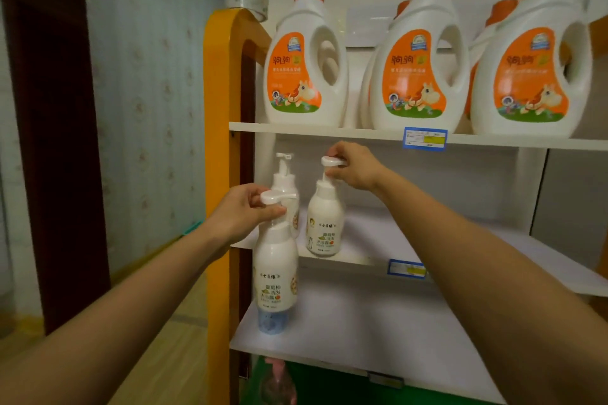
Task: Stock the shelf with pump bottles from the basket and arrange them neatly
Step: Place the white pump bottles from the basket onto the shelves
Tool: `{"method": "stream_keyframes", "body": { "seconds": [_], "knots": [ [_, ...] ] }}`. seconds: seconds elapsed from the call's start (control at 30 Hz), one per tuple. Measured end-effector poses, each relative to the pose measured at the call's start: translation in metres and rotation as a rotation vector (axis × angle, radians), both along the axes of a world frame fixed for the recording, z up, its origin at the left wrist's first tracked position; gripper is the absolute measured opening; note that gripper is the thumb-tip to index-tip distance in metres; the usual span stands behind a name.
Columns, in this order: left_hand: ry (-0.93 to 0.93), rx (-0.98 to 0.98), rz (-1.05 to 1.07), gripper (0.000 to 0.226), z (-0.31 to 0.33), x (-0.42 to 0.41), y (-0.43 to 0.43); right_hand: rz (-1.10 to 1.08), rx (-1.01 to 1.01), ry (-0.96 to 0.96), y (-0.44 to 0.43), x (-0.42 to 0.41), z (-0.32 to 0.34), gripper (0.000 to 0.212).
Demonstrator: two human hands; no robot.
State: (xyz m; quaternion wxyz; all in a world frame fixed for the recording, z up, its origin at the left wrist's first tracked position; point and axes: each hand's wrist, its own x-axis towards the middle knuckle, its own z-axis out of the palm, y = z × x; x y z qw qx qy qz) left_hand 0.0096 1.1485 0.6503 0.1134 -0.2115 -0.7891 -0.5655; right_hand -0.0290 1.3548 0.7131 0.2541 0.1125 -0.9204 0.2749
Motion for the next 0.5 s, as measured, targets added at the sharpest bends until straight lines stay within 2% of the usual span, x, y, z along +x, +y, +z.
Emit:
{"method": "stream_keyframes", "body": {
  "seconds": [0.43,0.5],
  "knots": [
    [0.001,0.011,-0.053,0.020,0.000,-0.028,0.000,-0.019,0.057,-0.084,-0.001,-0.054,-0.008,0.038],
    [0.009,-0.004,-0.076,0.018,0.001,-0.026,0.003,-0.039,0.117,-0.041,-0.001,-0.051,-0.015,0.042]
  ]
}}
